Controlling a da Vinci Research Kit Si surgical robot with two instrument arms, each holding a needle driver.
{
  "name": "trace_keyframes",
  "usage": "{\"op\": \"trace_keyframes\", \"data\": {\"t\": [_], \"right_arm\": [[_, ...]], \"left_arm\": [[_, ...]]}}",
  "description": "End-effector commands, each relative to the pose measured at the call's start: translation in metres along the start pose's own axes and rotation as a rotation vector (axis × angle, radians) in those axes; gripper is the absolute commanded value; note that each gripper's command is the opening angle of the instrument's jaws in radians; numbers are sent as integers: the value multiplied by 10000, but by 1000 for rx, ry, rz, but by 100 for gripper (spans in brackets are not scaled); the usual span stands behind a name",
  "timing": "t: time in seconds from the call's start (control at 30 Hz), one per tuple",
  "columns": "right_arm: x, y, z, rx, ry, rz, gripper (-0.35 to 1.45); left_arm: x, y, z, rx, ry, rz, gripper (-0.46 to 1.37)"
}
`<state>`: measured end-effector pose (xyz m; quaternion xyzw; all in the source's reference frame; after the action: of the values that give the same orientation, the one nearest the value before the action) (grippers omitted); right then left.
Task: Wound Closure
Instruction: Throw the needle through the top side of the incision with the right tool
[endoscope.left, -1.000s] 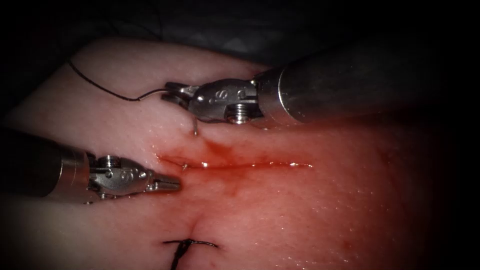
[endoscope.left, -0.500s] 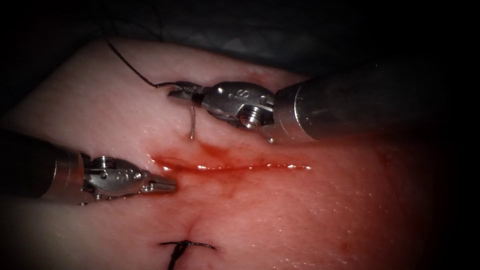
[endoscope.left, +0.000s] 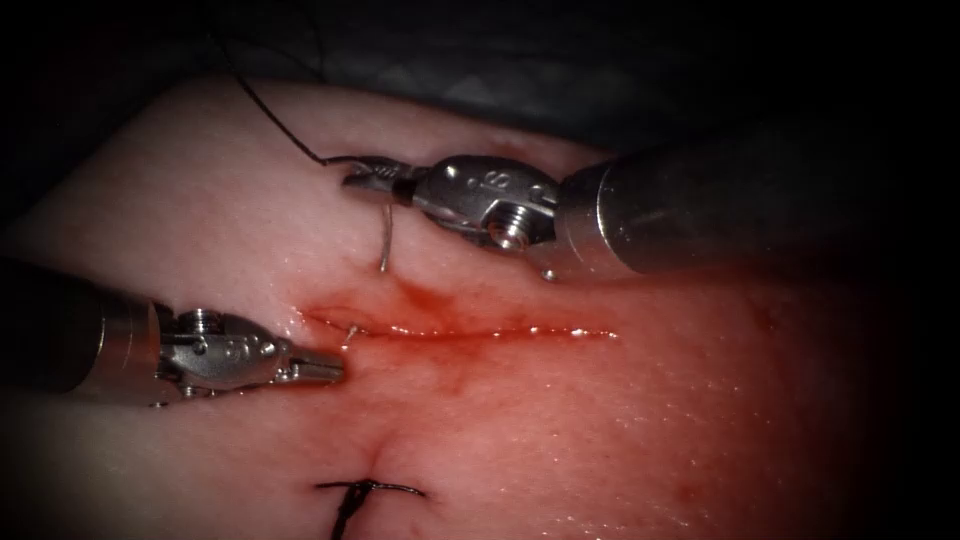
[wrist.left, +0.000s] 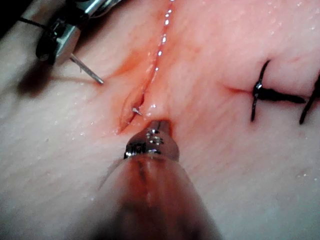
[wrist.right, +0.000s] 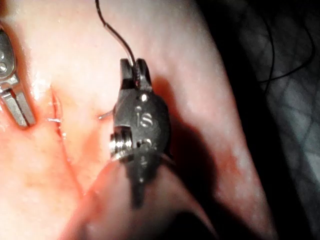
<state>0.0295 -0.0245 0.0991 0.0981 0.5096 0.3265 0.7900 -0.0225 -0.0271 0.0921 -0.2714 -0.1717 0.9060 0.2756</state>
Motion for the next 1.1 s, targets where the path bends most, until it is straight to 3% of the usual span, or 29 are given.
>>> {"op": "trace_keyframes", "data": {"t": [0.03,0.57,0.9,1.1], "right_arm": [[1,1,0,-3,-1,-5,-35],[2,6,0,9,19,-5,-35],[-1,10,2,39,36,105,-35],[-14,3,7,46,40,268,-35]], "left_arm": [[0,0,1,-8,-1,1,-26],[-12,-2,-8,-17,-21,-20,-24],[-20,0,-6,-27,-52,-20,-22],[-25,-3,-12,-34,-53,-25,-20]]}}
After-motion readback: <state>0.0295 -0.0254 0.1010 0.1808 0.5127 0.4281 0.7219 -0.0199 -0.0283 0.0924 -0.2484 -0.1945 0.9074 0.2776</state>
